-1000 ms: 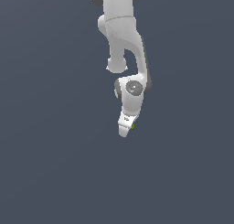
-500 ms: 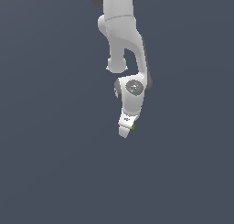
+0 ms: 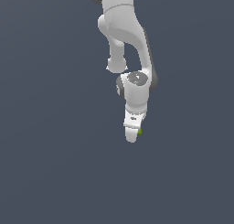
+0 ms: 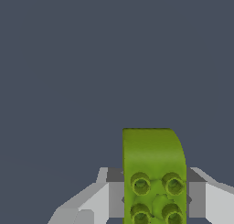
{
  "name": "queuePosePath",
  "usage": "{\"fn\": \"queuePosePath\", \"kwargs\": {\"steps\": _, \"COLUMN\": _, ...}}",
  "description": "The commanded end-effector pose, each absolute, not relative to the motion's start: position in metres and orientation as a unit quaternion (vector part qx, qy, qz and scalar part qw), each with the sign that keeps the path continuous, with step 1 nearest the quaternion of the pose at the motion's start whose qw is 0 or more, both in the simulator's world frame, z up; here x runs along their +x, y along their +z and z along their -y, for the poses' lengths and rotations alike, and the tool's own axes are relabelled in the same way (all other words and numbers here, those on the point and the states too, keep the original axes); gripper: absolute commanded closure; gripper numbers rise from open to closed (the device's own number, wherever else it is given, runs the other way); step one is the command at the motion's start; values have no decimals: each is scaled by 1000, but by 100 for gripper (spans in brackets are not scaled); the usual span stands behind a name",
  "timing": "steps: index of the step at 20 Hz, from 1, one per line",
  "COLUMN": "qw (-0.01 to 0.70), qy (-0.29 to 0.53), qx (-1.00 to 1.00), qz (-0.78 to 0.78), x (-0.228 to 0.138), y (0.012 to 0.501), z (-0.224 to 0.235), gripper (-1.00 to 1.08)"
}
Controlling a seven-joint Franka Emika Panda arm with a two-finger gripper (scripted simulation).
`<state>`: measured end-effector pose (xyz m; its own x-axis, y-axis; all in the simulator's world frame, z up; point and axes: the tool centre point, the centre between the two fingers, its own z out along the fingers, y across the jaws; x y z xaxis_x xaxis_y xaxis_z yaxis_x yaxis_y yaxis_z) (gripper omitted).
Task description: Pick up the object and move it to a goal position.
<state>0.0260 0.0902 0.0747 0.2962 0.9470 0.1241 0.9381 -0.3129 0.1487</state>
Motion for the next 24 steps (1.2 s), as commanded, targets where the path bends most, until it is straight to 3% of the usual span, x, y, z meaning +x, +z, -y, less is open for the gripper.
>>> {"fn": "queuePosePath", "kwargs": {"steps": 1, "qw": 33, "qy": 128, "qx": 790, "qz": -599, "x": 46, "y": 101, "z": -99, "gripper": 108}}
{"fn": "queuePosePath", "kwargs": {"steps": 11, "qw": 69, "qy": 272, "qx": 710, "qz": -646, "x": 107, "y": 228, "z": -140, "gripper": 108}}
{"fn": "queuePosePath", "kwargs": {"steps": 24, "qw": 97, "qy": 392, "qx": 621, "qz": -672, "x": 121, "y": 351, "z": -170, "gripper": 108}}
